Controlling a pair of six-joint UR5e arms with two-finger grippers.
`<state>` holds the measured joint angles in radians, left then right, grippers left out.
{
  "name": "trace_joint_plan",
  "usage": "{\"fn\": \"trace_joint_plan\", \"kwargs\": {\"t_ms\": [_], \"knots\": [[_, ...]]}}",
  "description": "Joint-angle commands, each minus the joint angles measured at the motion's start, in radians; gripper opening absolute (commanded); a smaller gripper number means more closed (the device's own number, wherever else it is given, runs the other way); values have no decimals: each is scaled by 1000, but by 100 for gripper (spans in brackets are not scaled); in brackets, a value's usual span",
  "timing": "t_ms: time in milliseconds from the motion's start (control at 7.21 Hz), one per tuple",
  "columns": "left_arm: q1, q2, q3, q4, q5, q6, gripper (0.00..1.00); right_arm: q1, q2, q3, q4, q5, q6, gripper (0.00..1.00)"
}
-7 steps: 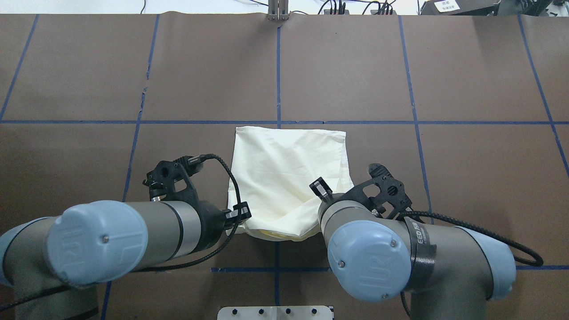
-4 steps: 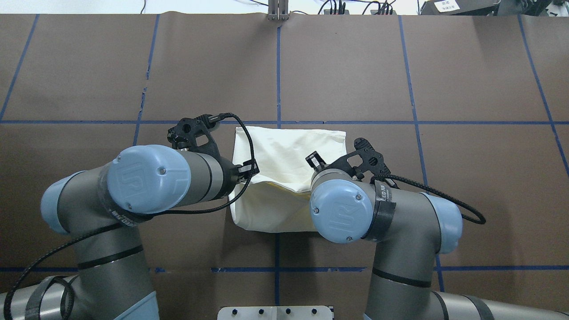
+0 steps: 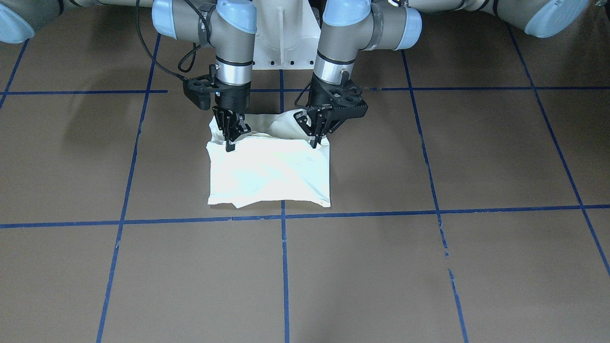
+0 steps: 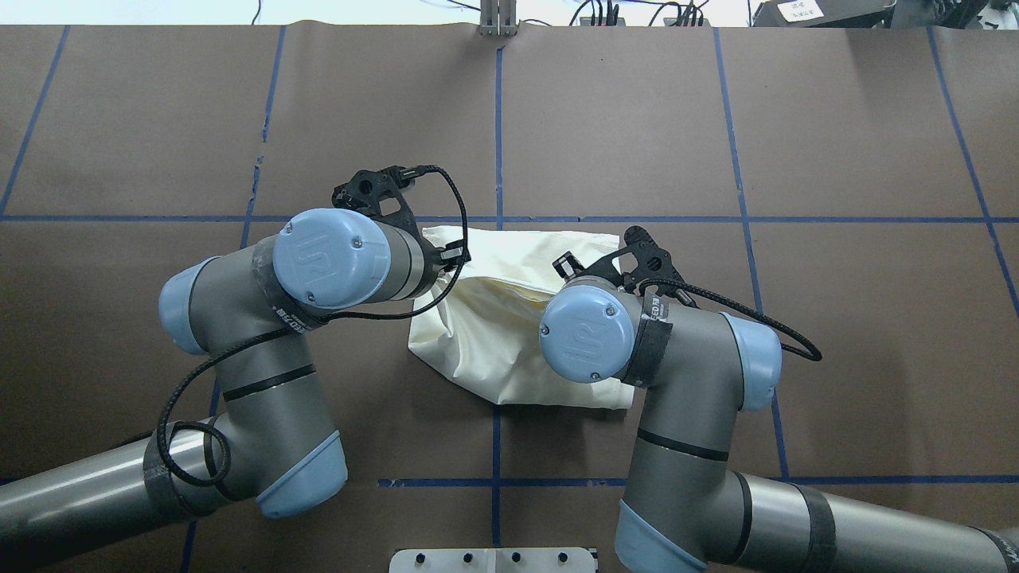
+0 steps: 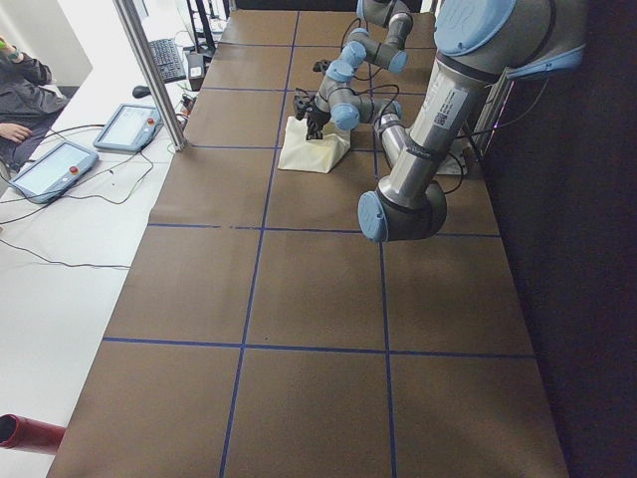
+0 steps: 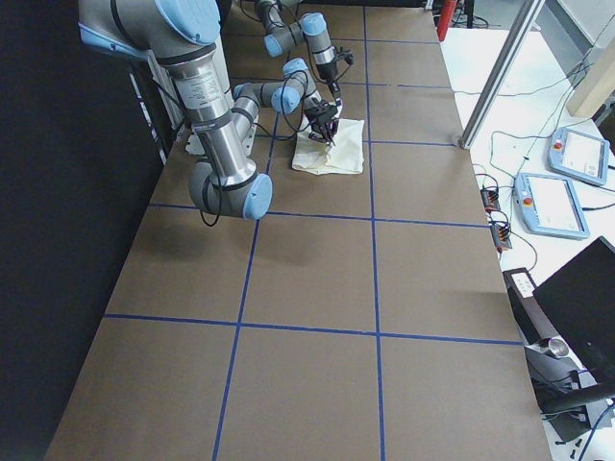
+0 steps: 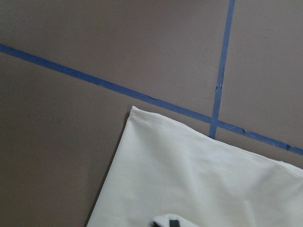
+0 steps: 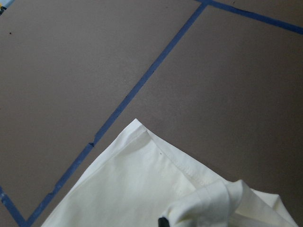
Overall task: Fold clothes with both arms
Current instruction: 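Carry the near edge over the shirt with both grippers and lay it down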
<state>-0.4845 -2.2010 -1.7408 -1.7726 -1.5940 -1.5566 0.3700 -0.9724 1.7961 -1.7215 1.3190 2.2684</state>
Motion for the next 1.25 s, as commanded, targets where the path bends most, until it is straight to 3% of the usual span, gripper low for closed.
{"fn": "trace_joint_plan", "kwargs": {"t_ms": [0,278,694,833,972,1110], "knots": [[-19,-5,49,-34,2,18,0,36,58,-88,9,18,-13,0],[-32,-25,88,-37,2,49,0,72,72,-199,144,37,-64,0],[-39,-52,239,-150,5,52,0,81,93,-248,154,37,-87,0],[-39,-52,247,-166,5,53,0,83,93,-248,154,37,-113,0],[-39,-52,247,-166,2,53,10,84,93,-248,154,37,-169,50],[-39,-49,244,-166,2,96,99,87,97,-248,154,36,-234,99]]}}
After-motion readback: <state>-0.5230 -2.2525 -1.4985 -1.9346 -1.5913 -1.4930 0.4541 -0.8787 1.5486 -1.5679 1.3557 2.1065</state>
